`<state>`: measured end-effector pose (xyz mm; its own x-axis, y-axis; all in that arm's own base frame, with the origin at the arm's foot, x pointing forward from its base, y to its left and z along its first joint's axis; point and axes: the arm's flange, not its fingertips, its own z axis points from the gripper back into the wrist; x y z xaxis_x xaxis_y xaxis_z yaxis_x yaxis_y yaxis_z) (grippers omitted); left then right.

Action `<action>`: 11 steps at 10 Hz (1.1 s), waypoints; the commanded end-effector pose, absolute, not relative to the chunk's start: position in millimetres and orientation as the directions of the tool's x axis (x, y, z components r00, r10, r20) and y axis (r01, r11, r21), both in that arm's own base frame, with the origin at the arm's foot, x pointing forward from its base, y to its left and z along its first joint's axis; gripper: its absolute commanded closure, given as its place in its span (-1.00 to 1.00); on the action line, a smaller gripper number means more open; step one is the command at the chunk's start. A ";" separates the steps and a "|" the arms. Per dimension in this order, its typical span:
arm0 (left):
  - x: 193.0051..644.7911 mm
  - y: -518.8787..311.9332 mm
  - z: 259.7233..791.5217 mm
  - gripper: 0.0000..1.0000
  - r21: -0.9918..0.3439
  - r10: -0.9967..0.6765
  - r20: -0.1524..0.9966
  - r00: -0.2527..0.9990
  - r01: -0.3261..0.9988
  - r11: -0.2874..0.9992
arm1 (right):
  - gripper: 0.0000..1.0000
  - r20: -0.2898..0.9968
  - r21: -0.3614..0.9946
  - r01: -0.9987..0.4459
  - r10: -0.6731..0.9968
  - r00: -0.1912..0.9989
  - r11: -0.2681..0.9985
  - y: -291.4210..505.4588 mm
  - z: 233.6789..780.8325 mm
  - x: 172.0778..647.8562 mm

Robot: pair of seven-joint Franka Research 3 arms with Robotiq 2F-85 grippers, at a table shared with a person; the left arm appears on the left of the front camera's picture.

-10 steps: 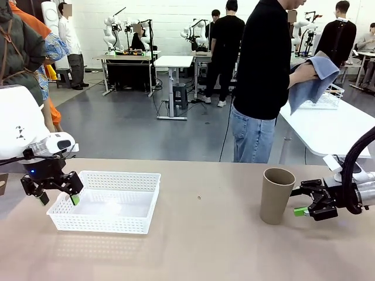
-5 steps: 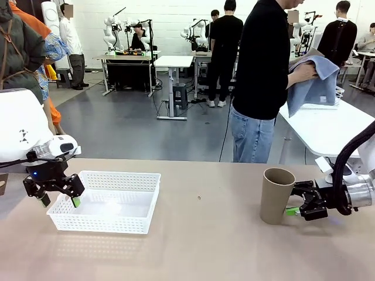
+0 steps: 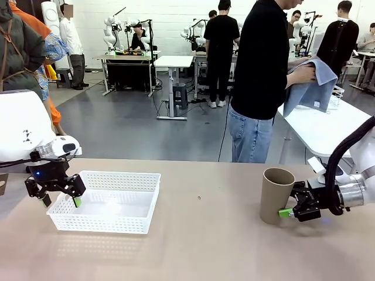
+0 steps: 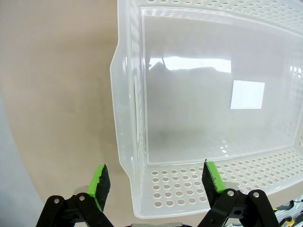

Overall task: Clean and organize the cups into the basket.
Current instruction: Pick up the Organizing basket and move it to the center of the table, then pick up the Reusable plastic cup from the right side of the table and place it inside the Organizing basket.

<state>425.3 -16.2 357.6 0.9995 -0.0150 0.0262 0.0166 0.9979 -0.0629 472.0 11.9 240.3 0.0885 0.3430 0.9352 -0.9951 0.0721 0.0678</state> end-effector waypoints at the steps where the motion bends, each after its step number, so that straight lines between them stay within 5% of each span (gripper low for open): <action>1: 435.0 -17.0 355.0 -1.00 -0.030 0.015 0.019 1.000 -0.014 0.999 | -1.00 0.946 0.056 -0.997 0.317 0.070 0.052 26.0 237.2 478.8; 11: 439.1 -14.6 340.1 -1.00 0.024 0.057 -0.045 0.997 -0.056 0.998 | -0.94 0.958 0.044 -0.998 0.285 0.032 -0.036 50.4 233.5 476.3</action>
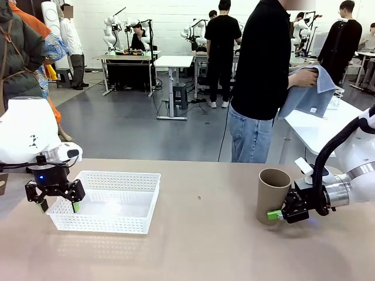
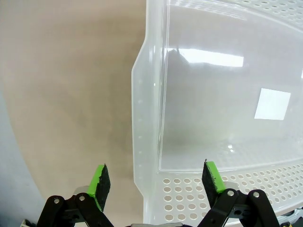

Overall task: Clean and organize the cups into the basket.
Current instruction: Pick up the Organizing basket and move it to the center of the table, then pick up the Reusable plastic cup from the right side of the table and place it inside the Organizing basket.

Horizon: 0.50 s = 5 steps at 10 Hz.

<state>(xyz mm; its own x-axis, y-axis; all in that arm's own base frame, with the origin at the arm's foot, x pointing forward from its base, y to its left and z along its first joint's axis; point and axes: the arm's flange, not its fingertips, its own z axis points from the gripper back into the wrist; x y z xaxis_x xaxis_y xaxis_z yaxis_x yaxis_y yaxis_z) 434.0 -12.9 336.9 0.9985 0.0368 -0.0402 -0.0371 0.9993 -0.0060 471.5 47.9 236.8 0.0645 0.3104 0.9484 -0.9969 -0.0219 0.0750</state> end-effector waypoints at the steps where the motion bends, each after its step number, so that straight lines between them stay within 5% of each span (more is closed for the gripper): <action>1: 438.7 -14.0 339.2 -1.00 0.018 0.046 -0.048 0.998 -0.045 0.999 | 0.18 0.958 0.035 -0.998 0.286 0.021 -0.045 50.1 233.8 475.9; 2: 439.1 -13.6 339.1 0.13 0.006 0.031 -0.050 0.998 -0.031 1.000 | 0.24 0.958 0.032 -0.998 0.286 0.017 -0.046 50.2 233.5 475.7; 3: 439.0 -13.5 339.2 0.14 0.005 0.032 -0.052 0.998 -0.032 0.999 | 1.00 0.958 0.034 -0.999 0.286 0.020 -0.043 49.7 233.4 475.8; 4: 438.7 -12.9 339.1 1.00 0.005 0.034 -0.054 0.998 -0.033 0.999 | 1.00 0.957 0.036 -0.999 0.288 0.023 -0.041 49.1 233.6 475.8; 5: 438.6 -12.3 339.2 0.17 0.007 0.037 -0.056 0.998 -0.037 0.999 | 1.00 0.956 0.043 -0.998 0.293 0.029 -0.039 48.9 233.6 476.0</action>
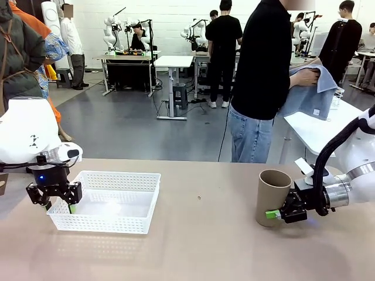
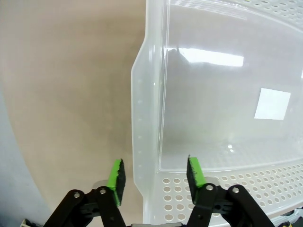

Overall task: Clean and organize the cups into the basket.
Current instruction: Pick up the Organizing basket and move it to the center of the table, then pick up the Reusable plastic cup from the right side of the table and place it inside the Organizing basket.

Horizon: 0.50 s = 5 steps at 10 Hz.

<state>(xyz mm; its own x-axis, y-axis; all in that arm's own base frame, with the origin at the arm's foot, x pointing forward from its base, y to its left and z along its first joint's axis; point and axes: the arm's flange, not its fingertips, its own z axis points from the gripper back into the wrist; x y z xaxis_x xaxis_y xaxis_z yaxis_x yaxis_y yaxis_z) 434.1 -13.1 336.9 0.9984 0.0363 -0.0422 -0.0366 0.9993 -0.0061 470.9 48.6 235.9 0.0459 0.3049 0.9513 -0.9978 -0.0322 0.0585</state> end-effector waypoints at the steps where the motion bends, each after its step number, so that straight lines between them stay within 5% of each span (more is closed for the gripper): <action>1: 438.4 -12.0 339.0 1.00 0.005 0.040 -0.059 0.997 -0.040 0.999 | 0.56 0.955 0.045 -0.998 0.295 0.032 -0.038 48.6 234.3 475.6; 2: 438.5 -11.6 338.9 0.63 0.005 0.041 -0.062 0.997 -0.041 0.999 | 0.56 0.955 0.046 -0.998 0.295 0.033 -0.038 48.2 234.6 475.7; 3: 438.7 -11.4 339.2 1.00 0.003 0.042 -0.064 0.997 -0.041 0.999 | 1.00 0.955 0.047 -0.998 0.296 0.033 -0.038 48.0 234.8 475.7; 4: 438.8 -11.6 338.8 1.00 0.003 0.040 -0.067 0.997 -0.040 0.999 | 0.56 0.954 0.047 -0.998 0.298 0.034 -0.039 47.9 234.9 475.4; 5: 439.0 -11.6 338.5 1.00 0.003 0.039 -0.068 0.997 -0.039 0.999 | 1.00 0.954 0.048 -0.998 0.299 0.034 -0.038 47.6 235.2 475.3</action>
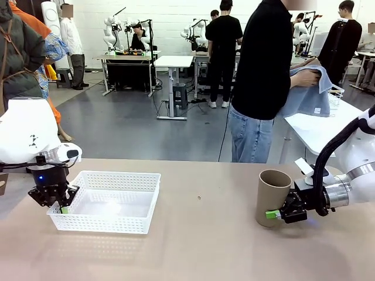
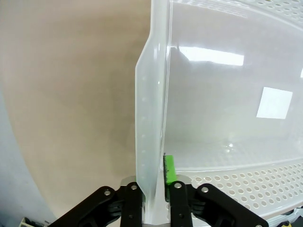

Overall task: Clean and organize the cups into the basket.
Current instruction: Pick up the Organizing basket and move it to the center of the table, then pick up the Reusable plastic cup from the right side of the table and place it inside the Organizing basket.

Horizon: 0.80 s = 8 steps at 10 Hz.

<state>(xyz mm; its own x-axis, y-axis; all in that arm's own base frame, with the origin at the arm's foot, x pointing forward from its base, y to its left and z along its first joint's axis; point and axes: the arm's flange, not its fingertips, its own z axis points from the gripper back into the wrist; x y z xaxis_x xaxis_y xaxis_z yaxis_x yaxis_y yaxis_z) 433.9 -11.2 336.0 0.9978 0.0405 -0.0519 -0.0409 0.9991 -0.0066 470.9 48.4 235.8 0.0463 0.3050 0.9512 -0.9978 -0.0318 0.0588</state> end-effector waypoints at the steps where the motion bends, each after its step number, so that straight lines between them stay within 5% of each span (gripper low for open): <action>1: 439.4 -11.6 338.3 1.00 0.004 0.038 -0.071 0.997 -0.038 0.999 | 1.00 0.954 0.047 -0.998 0.299 0.033 -0.038 47.2 235.4 475.4; 2: 438.9 -11.5 338.4 1.00 0.004 0.038 -0.070 0.997 -0.038 0.999 | 1.00 0.954 0.046 -0.998 0.299 0.032 -0.040 47.2 235.1 474.9; 3: 438.5 -11.3 339.0 1.00 0.005 0.038 -0.068 0.997 -0.038 0.999 | 0.56 0.954 0.047 -0.998 0.298 0.033 -0.041 47.4 235.1 474.8; 4: 438.2 -11.0 338.8 1.00 0.007 0.039 -0.068 0.997 -0.038 0.999 | 0.56 0.953 0.049 -0.998 0.302 0.035 -0.040 47.3 235.2 474.1; 5: 438.0 -11.3 338.0 1.00 0.006 0.043 -0.065 0.997 -0.043 0.999 | 1.00 0.936 0.079 -0.997 0.344 0.077 0.008 46.1 235.9 472.3; 6: 437.5 -12.8 336.9 1.00 -0.002 0.052 -0.066 0.996 -0.053 0.999 | -0.23 0.928 0.105 -0.992 0.353 0.122 0.066 44.9 242.1 468.5; 8: 431.2 -28.2 335.1 1.00 -0.005 0.029 -0.083 0.996 -0.030 1.000 | -0.23 0.927 0.092 -0.990 0.355 0.126 0.111 44.7 284.0 443.8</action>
